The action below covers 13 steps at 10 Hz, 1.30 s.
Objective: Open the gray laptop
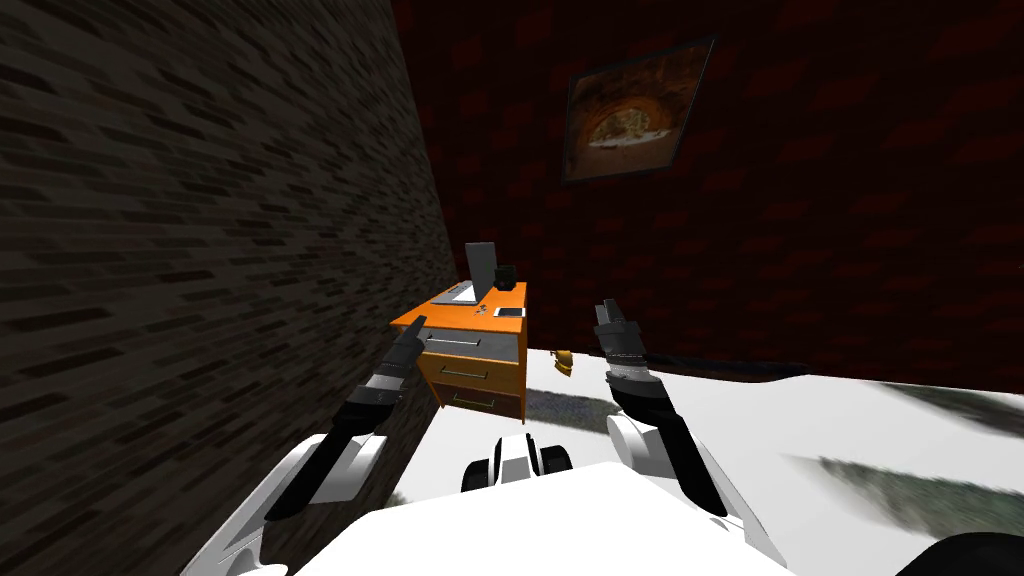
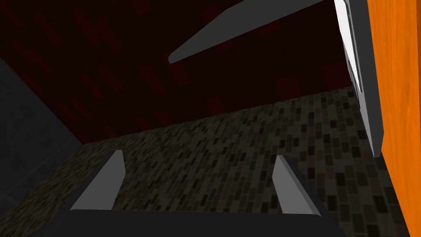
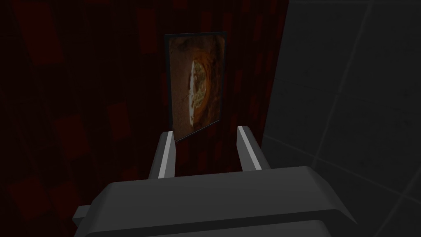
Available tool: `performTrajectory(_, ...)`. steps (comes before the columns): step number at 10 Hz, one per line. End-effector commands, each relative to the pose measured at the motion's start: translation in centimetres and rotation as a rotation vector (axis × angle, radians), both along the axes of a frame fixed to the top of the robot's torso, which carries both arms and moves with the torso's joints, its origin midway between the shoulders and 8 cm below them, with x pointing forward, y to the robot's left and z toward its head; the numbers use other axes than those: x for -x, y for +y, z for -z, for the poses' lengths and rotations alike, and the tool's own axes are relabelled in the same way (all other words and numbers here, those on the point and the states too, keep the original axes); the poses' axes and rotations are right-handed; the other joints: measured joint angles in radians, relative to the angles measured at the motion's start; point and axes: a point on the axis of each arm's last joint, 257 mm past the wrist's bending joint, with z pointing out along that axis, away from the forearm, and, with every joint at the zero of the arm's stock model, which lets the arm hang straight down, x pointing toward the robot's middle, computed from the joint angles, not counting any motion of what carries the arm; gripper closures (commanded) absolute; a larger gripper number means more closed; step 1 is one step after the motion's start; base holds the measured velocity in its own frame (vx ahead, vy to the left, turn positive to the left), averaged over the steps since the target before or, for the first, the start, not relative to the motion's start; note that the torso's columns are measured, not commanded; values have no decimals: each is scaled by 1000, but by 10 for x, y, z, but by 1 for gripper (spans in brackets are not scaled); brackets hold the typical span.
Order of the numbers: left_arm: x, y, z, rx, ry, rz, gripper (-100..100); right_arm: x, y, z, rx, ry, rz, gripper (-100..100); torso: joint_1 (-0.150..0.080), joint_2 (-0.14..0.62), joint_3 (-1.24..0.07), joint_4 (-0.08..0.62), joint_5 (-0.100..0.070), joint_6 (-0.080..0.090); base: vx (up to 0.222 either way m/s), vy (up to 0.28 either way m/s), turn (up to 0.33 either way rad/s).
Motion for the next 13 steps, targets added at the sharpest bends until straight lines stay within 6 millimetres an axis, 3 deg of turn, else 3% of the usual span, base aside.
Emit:
performTrajectory(1,-10,5,0,-35,46,-3,-100,0,0,0,0,0,0,0,0,0,0,0,0,-1,-27,65,-140)
performTrajectory(4,-21,13,7,-62,105,-28,-100,0,0,0,0,0,0,0,0,0,0,0,0,0,-21,59,-97)
performTrajectory(10,-41,32,3,-133,195,-73,-100,0,0,0,0,0,0,0,1,0,0,0,0,0,-21,52,-119)
performTrajectory(11,-45,34,-6,-149,199,-75,-100,0,0,0,0,0,0,0,0,0,0,0,0,-1,-16,54,-156)
performTrajectory(13,-48,41,1,-154,226,-98,-100,0,0,0,0,0,0,0,-1,0,0,0,0,-1,-9,27,-38)
